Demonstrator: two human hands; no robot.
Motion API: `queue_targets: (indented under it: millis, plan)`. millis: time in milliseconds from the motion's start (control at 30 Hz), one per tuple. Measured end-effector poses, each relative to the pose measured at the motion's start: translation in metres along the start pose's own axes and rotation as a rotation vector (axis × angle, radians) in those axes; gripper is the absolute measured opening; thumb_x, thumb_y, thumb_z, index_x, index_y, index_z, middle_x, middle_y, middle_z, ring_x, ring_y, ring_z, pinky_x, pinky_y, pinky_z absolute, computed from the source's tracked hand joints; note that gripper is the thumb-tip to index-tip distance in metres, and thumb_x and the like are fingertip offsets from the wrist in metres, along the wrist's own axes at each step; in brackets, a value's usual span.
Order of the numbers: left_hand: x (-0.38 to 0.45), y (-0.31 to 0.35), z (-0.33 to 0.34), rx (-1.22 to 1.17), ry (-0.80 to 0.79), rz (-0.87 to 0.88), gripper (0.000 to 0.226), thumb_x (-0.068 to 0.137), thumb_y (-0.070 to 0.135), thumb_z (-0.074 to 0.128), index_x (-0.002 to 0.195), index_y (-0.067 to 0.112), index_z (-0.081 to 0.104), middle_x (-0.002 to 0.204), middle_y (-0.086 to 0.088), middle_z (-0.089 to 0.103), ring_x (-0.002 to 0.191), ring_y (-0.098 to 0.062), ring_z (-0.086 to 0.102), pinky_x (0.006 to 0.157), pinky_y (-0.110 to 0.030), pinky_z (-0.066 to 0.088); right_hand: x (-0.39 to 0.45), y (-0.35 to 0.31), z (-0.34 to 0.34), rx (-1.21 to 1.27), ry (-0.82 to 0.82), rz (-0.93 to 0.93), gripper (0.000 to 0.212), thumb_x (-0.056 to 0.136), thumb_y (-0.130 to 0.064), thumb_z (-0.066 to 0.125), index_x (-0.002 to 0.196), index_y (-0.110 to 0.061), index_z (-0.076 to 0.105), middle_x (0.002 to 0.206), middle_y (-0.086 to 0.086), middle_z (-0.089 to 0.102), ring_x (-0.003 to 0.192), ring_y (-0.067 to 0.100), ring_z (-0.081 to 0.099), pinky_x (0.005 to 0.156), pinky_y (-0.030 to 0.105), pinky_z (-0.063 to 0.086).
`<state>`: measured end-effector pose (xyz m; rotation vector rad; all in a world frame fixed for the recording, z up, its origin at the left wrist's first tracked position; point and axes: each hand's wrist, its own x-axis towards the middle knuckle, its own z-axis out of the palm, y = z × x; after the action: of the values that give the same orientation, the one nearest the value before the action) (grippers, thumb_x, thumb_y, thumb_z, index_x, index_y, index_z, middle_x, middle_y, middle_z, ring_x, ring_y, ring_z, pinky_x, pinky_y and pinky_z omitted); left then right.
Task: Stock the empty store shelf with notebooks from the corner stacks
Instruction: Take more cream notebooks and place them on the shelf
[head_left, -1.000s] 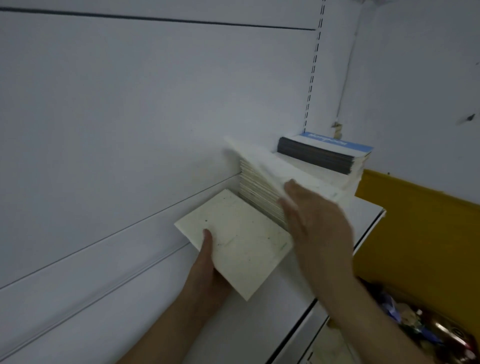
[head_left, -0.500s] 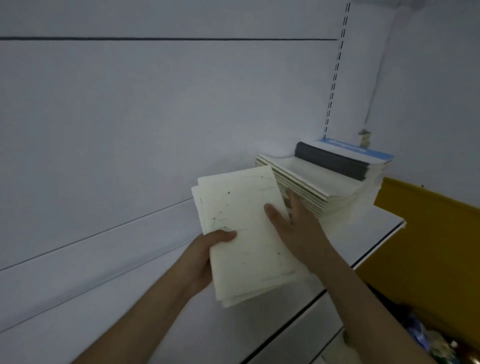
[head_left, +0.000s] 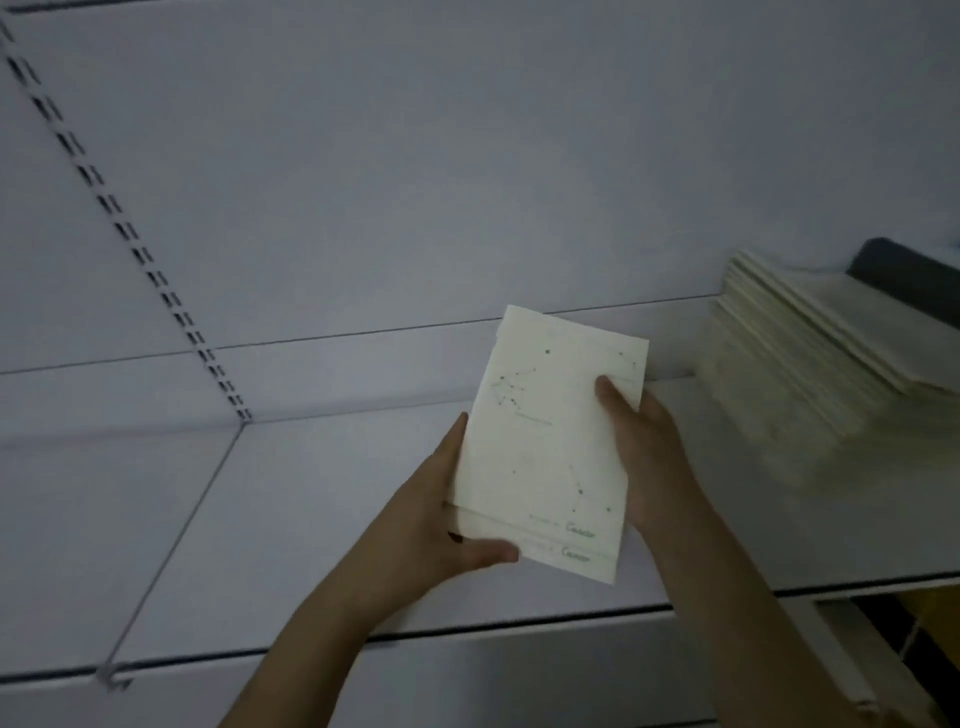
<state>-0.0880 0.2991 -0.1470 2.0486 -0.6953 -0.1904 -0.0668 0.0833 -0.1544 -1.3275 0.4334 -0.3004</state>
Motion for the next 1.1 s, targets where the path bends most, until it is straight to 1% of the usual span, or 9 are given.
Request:
queue_targets:
  millis: [33, 100, 200, 400, 467, 633, 767, 900, 1100]
  plan:
    - [-0.009, -0.006, -0.006, 0.036, 0.046, -0.015, 0.108, 0.068, 0.033, 0.087, 0.140, 0.064, 0.014, 0.135, 0.042, 0.040, 0.122, 0.016, 0.040, 0.086, -0.017, 0.052, -0.002, 0.003, 0.009, 0.005, -0.029, 0.032, 0.027, 0.092, -0.035, 0.061, 0.109, -0.015, 0.067, 0.100, 0.004, 0.073, 0.088, 0.023, 0.070, 0.078, 0.041, 0.057]
    - [-0.028, -0.019, -0.018, 0.059, 0.129, -0.054, 0.113, 0.062, 0.043, 0.089, 0.146, 0.057, 0.014, 0.134, 0.041, 0.043, 0.122, 0.015, 0.042, 0.090, -0.013, 0.046, -0.012, 0.005, 0.029, 0.005, -0.093, 0.076, 0.026, 0.092, -0.035, 0.062, 0.107, -0.015, 0.068, 0.098, 0.004, 0.074, 0.088, 0.025, 0.070, 0.079, 0.041, 0.056]
    - [-0.062, -0.035, -0.042, 0.056, 0.252, -0.059, 0.111, 0.056, 0.046, 0.090, 0.146, 0.052, 0.024, 0.123, 0.042, 0.053, 0.112, 0.013, 0.052, 0.082, -0.005, 0.044, -0.035, 0.007, 0.063, -0.019, -0.177, 0.084, 0.018, 0.093, -0.031, 0.061, 0.100, -0.017, 0.068, 0.092, 0.003, 0.075, 0.081, 0.022, 0.071, 0.070, 0.035, 0.056]
    - [-0.129, -0.067, -0.111, 0.115, 0.228, -0.047, 0.106, 0.065, 0.032, 0.089, 0.131, 0.071, 0.015, 0.122, 0.048, 0.047, 0.113, 0.020, 0.045, 0.080, -0.001, 0.042, -0.093, 0.018, 0.153, -0.033, -0.251, 0.099, 0.016, 0.095, -0.025, 0.058, 0.104, -0.015, 0.067, 0.095, 0.003, 0.074, 0.082, 0.022, 0.071, 0.068, 0.034, 0.055]
    - [-0.159, -0.082, -0.143, 0.102, 0.252, -0.081, 0.107, 0.066, 0.031, 0.088, 0.131, 0.072, 0.014, 0.120, 0.050, 0.048, 0.110, 0.019, 0.048, 0.079, -0.001, 0.044, -0.114, 0.025, 0.191, -0.042, -0.279, 0.103, 0.013, 0.095, -0.024, 0.058, 0.102, -0.017, 0.067, 0.092, 0.001, 0.074, 0.079, 0.020, 0.071, 0.065, 0.033, 0.054]
    - [-0.239, -0.127, -0.227, 0.093, 0.297, -0.153, 0.106, 0.068, 0.032, 0.087, 0.145, 0.056, 0.019, 0.121, 0.037, 0.057, 0.104, 0.003, 0.062, 0.083, -0.015, 0.053, -0.161, 0.051, 0.294, -0.061, -0.418, 0.127, 0.016, 0.095, -0.017, 0.059, 0.109, -0.017, 0.066, 0.099, 0.002, 0.073, 0.089, 0.022, 0.070, 0.073, 0.037, 0.055]
    - [-0.297, -0.160, -0.283, 0.178, 0.374, -0.202, 0.098, 0.071, 0.036, 0.085, 0.144, 0.055, 0.022, 0.121, 0.030, 0.054, 0.101, 0.004, 0.057, 0.076, -0.009, 0.046, -0.192, 0.077, 0.378, -0.045, -0.516, 0.182, 0.025, 0.095, -0.013, 0.058, 0.120, -0.013, 0.063, 0.112, 0.006, 0.070, 0.099, 0.026, 0.066, 0.081, 0.039, 0.053]
    - [-0.340, -0.192, -0.328, 0.272, 0.534, -0.296, 0.098, 0.072, 0.036, 0.083, 0.150, 0.034, 0.024, 0.128, 0.020, 0.035, 0.104, 0.012, 0.045, 0.079, -0.008, 0.044, -0.214, 0.097, 0.452, -0.022, -0.582, 0.221, 0.030, 0.096, -0.011, 0.055, 0.125, -0.010, 0.060, 0.117, 0.007, 0.068, 0.103, 0.026, 0.065, 0.080, 0.037, 0.052]
    - [-0.366, -0.237, -0.387, 0.343, 0.618, -0.364, 0.088, 0.076, 0.035, 0.080, 0.149, 0.028, 0.030, 0.128, 0.022, 0.038, 0.103, 0.009, 0.047, 0.078, -0.007, 0.044, -0.219, 0.117, 0.546, -0.076, -0.678, 0.226, 0.028, 0.099, -0.008, 0.048, 0.125, -0.007, 0.059, 0.118, 0.009, 0.067, 0.103, 0.026, 0.065, 0.079, 0.035, 0.053]
